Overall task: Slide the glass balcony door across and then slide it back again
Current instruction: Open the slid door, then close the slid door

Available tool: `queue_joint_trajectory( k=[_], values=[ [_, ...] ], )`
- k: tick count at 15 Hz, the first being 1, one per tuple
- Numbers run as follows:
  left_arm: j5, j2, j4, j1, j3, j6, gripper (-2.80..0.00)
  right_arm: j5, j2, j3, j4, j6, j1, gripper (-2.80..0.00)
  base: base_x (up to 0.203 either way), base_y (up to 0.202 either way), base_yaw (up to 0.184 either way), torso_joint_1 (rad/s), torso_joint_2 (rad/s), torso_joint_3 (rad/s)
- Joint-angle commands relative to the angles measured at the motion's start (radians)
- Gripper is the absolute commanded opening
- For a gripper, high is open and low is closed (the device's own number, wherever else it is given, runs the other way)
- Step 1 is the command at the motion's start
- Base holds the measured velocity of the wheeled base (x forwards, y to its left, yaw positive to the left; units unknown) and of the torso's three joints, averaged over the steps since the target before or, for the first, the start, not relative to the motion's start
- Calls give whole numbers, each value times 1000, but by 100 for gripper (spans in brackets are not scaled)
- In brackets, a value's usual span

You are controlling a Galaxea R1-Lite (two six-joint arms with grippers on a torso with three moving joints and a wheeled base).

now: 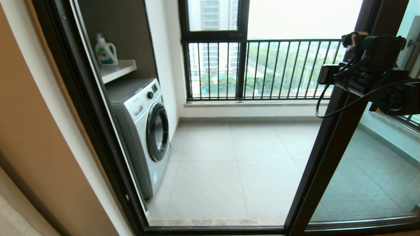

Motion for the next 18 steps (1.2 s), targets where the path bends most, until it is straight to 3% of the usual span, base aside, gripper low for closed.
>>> queue_joint_trajectory(
  k=[1, 5, 9, 13, 18],
  values=[
    [-1, 1, 0, 0, 0, 1, -280, -1, -62, 30, -2, 0, 14, -280, 0, 0, 0, 0, 0, 0],
    [-2, 1, 0, 0, 0, 0, -280, -1, -188, 161, 2, -1, 25, -280, 0, 0, 0, 0, 0, 0],
    [0, 1, 0, 0, 0, 1, -280, 0, -302, 258, 2, -1, -38, -280, 0, 0, 0, 0, 0, 0],
    [0, 1, 0, 0, 0, 1, -280, 37, -460, 404, 2, 0, -187, -280, 0, 0, 0, 0, 0, 0],
    [0, 1, 0, 0, 0, 1, -280, 139, -490, 432, 5, 0, -436, -280, 0, 0, 0, 0, 0, 0]
  ],
)
